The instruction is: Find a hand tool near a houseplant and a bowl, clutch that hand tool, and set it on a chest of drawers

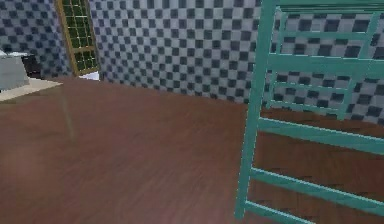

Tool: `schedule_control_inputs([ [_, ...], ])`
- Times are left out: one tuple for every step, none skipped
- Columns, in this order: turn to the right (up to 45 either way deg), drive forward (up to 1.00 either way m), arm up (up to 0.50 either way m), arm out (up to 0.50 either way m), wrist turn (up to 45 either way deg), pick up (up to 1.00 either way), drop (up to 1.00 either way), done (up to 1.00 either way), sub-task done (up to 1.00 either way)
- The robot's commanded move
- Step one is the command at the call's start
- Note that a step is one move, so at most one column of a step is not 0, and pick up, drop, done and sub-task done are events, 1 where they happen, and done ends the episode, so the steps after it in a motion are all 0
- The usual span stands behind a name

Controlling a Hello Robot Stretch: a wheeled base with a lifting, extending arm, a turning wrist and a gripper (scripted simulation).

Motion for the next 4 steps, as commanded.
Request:
schedule_control_inputs([
  [-21.0,0.0,0.0,0.0,0.0,0.0,0.0,0.0,0.0],
  [0.0,0.1,0.0,0.0,0.0,0.0,0.0,0.0,0.0],
  [0.0,0.3,0.0,0.0,0.0,0.0,0.0,0.0,0.0],
  [-45.0,0.0,0.0,0.0,0.0,0.0,0.0,0.0,0.0],
])
